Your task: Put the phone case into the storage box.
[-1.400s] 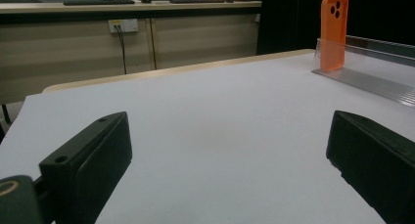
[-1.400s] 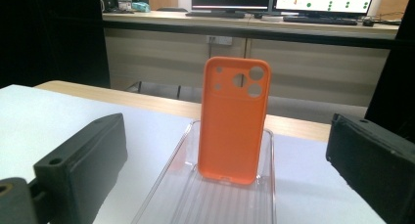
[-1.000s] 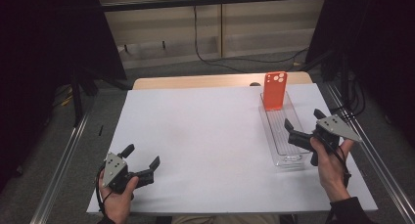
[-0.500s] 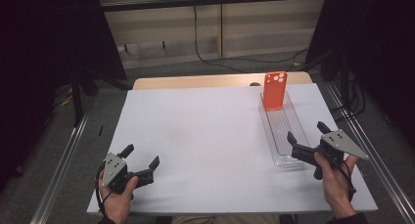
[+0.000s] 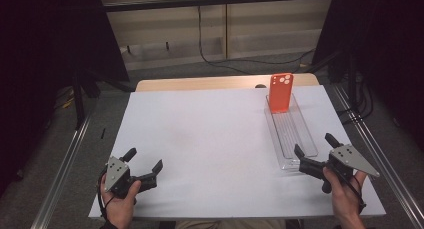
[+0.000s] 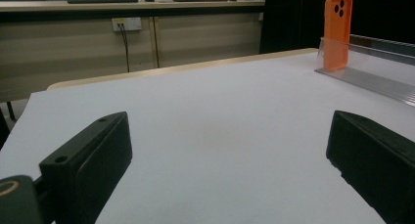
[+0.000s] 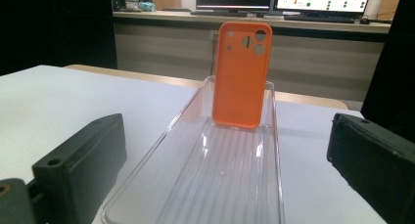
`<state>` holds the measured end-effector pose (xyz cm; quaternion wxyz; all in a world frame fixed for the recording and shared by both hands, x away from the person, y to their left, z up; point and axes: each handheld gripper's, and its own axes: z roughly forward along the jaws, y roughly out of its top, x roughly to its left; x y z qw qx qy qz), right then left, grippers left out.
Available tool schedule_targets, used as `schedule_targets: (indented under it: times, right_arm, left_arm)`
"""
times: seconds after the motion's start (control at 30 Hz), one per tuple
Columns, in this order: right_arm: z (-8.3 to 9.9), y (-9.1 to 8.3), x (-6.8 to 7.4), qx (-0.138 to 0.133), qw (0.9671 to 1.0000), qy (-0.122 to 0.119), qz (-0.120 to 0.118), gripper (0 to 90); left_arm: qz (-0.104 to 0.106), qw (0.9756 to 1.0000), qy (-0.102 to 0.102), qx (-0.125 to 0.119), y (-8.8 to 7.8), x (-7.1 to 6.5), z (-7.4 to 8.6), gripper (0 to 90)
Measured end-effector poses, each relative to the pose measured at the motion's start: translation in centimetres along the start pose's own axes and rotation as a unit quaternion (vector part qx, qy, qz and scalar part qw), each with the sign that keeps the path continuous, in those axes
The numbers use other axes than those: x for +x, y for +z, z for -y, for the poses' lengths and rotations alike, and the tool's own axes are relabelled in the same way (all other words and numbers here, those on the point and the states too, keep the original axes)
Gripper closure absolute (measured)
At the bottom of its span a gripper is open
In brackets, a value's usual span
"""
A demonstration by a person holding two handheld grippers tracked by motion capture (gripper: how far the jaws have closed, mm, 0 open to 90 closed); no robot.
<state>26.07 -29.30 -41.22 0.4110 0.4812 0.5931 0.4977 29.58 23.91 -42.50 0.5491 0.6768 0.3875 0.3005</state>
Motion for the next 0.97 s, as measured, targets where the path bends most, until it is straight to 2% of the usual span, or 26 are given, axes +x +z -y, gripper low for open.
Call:
schedule_targets:
  times: [0.1, 0.23, 0.6, 0.87, 0.97]
  right_arm:
    - [0.5, -0.3, -0.1, 0.000, 0.9999, 0.008, 0.009, 0.8]
    - [0.8, -0.8, 0.0, -0.003, 0.9999, 0.014, 0.010, 0.8]
    - [1.6, -1.8, 0.0, 0.007, 0.9999, 0.011, 0.008, 0.7]
    - [1.9, -1.6, 0.0, 0.013, 0.9998, 0.015, 0.003, 0.8]
    - [1.8, -1.6, -0.1, 0.007, 0.9999, 0.013, 0.002, 0.8]
  left_arm:
    - [0.000, 1.0000, 0.000, 0.000, 0.0, -0.1, 0.0, 3.0]
    - [-0.001, 1.0000, 0.001, 0.001, 0.0, -0.1, 0.0, 3.0]
    - [-0.005, 1.0000, -0.007, 0.001, -0.1, 0.1, 0.2, 3.0]
    - [-0.006, 0.9999, -0.011, 0.002, 0.2, 0.2, 0.1, 3.0]
    - [-0.005, 0.9999, -0.012, 0.005, 0.3, 0.3, 0.1, 2.9]
